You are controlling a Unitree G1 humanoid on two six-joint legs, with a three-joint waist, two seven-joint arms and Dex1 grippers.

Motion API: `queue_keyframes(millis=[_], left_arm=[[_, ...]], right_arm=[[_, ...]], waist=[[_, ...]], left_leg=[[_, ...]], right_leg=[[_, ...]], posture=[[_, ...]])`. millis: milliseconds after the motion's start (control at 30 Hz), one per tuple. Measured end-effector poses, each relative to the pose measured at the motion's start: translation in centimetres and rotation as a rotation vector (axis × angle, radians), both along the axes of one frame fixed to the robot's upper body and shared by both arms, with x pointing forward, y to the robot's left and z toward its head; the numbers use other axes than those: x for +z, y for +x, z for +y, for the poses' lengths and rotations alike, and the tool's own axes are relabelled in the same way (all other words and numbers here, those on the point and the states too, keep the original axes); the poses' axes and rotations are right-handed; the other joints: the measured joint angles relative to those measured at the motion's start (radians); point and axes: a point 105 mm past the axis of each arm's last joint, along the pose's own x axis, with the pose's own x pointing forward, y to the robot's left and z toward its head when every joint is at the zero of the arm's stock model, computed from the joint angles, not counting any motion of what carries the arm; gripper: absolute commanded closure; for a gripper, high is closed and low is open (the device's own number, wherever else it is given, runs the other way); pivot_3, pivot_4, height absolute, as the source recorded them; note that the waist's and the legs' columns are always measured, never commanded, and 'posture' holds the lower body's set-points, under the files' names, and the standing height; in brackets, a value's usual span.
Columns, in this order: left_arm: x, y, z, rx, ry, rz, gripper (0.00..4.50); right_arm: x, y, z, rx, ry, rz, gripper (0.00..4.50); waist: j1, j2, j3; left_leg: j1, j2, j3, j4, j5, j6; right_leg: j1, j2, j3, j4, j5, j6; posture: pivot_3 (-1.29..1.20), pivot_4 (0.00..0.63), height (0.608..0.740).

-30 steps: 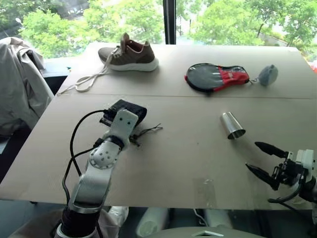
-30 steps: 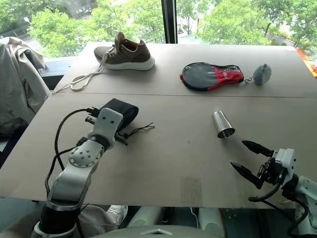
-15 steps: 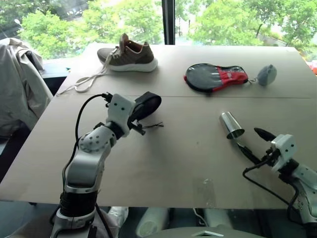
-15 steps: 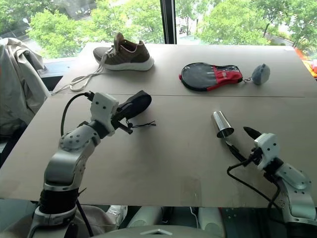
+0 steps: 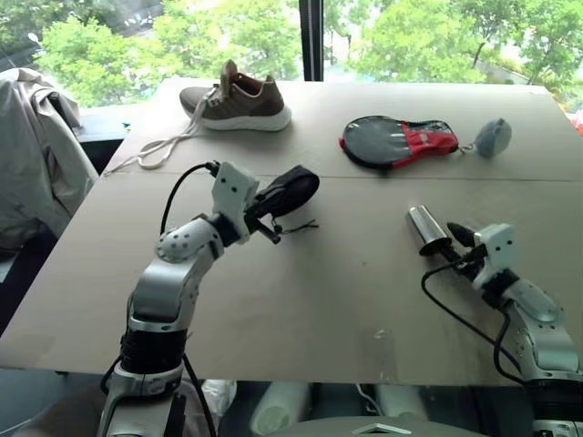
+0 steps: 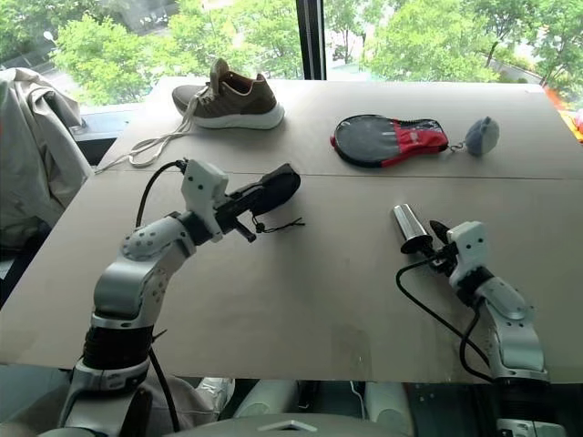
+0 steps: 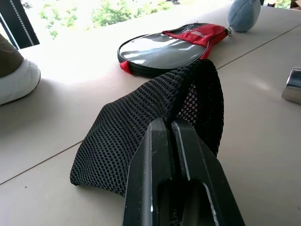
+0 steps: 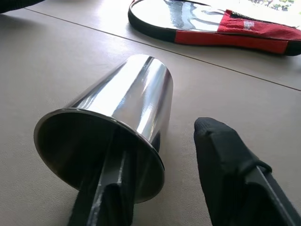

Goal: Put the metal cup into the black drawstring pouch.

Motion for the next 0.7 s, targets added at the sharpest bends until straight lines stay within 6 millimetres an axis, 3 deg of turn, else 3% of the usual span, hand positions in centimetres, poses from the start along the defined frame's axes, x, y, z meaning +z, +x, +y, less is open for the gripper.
queue_keyframes(millis=[33, 167, 267, 333, 400, 467, 700], left_arm=[[0.0, -0.1, -0.1, -0.015, -0.003, 0.006, 4.50], [-0.3, 0.0, -0.3, -0.057, -0.023, 0.038, 4.50], [0.3, 0.4, -0.5, -0.074, -0.045, 0.041, 4.50], [1.0, 0.7, -1.0, -0.103, -0.070, 0.042, 4.50], [1.2, 0.7, -1.2, -0.120, -0.072, 0.050, 4.50], [1.2, 0.6, -1.7, -0.142, -0.065, 0.053, 4.50], [1.7, 0.5, -3.8, -0.215, -0.078, 0.071, 4.50]], right_arm=[[0.0, 0.0, 0.0, 0.000, 0.000, 0.001, 4.41], [0.5, 0.6, 0.3, 0.011, 0.004, -0.016, 4.41], [2.0, 1.5, 1.2, 0.003, 0.152, -0.054, 4.41], [4.8, 1.7, 3.1, 0.078, 0.325, -0.096, 4.41], [8.5, 1.3, 5.4, 0.198, 0.392, -0.160, 4.41], [10.9, 0.6, 7.2, 0.293, 0.406, -0.212, 4.41], [11.0, -0.1, 14.4, 0.492, 0.434, -0.110, 4.41]], waist=[[-0.002, 0.000, 0.000], [-0.013, 0.000, 0.000], [-0.020, 0.000, 0.000], [-0.028, 0.000, 0.000], [-0.033, 0.001, 0.000], [-0.033, 0.000, 0.000], [-0.030, 0.000, 0.000]], left_leg=[[0.000, 0.000, 0.000, 0.000, 0.000, 0.000], [0.000, 0.000, 0.000, 0.000, 0.000, 0.000], [0.000, 0.000, 0.000, 0.000, 0.000, 0.000], [0.000, 0.000, 0.000, 0.000, 0.000, 0.000], [0.000, 0.000, 0.000, 0.000, 0.000, 0.000], [0.000, 0.000, -0.001, 0.000, 0.000, 0.000], [-0.001, 0.000, -0.001, 0.000, 0.000, 0.000]], right_leg=[[0.000, 0.000, 0.000, 0.000, 0.000, 0.000], [0.000, 0.000, 0.000, 0.001, 0.000, 0.000], [0.000, 0.001, 0.000, 0.001, 0.001, -0.001], [-0.001, 0.001, 0.001, 0.001, 0.001, -0.001], [-0.001, 0.001, 0.001, 0.001, 0.001, -0.001], [-0.001, 0.001, 0.000, 0.001, 0.001, -0.001], [-0.001, 0.001, 0.000, 0.001, 0.001, -0.001]], posture=[[0.00, 0.150, 0.740], [0.00, 0.150, 0.740], [0.00, 0.150, 0.740], [0.00, 0.150, 0.740], [0.00, 0.150, 0.740], [0.00, 0.150, 0.740], [0.00, 0.150, 0.740]])
